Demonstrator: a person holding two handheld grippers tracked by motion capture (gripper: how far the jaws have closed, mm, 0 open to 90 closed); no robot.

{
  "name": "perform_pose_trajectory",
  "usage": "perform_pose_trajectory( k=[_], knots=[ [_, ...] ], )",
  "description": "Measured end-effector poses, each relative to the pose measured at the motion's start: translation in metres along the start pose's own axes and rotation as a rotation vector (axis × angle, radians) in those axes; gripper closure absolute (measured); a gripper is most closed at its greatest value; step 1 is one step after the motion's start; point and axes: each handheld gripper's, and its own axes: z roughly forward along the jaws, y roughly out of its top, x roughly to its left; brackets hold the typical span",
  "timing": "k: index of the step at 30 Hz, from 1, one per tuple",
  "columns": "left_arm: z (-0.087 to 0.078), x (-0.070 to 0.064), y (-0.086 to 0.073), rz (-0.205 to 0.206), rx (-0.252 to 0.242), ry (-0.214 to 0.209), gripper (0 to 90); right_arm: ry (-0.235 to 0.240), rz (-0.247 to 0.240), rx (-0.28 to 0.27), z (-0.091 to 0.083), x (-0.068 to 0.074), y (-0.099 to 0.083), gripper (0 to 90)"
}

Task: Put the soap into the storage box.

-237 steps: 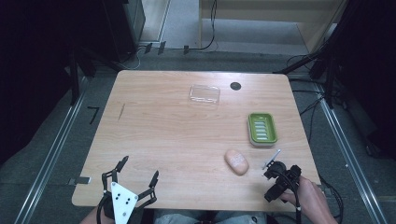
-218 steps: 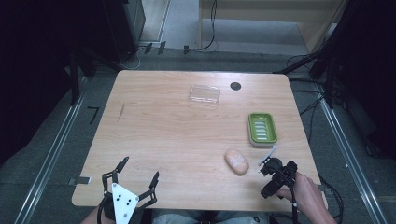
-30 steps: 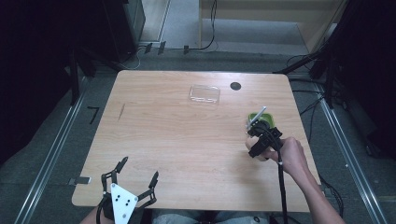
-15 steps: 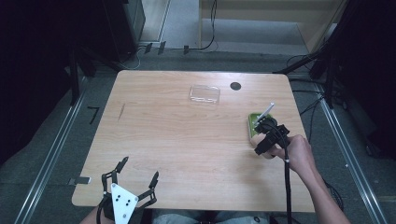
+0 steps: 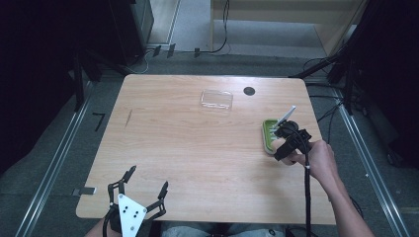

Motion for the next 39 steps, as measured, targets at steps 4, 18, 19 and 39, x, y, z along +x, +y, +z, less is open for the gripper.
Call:
perform_pose_trajectory(
  k=[4, 18, 19, 39],
  knots=[
    [0.0, 0.0, 0.0, -0.001, -0.001, 0.0, 13.8, -0.009, 0.011, 0.001, -0.002, -0.006, 0.001, 33.1],
    [0.0, 0.0, 0.0, -0.001, -0.002, 0.0, 13.9, -0.017, 0.031, 0.014, 0.001, -0.012, 0.013, 33.1],
    [0.0, 0.0, 0.0, 0.0, -0.001, 0.0, 13.8, -0.021, 0.038, 0.01, 0.001, -0.013, 0.015, 33.1],
    [0.0, 0.0, 0.0, -0.003, -0.001, 0.0, 13.8, -0.021, 0.068, -0.029, 0.003, -0.026, 0.043, 33.1]
  ],
)
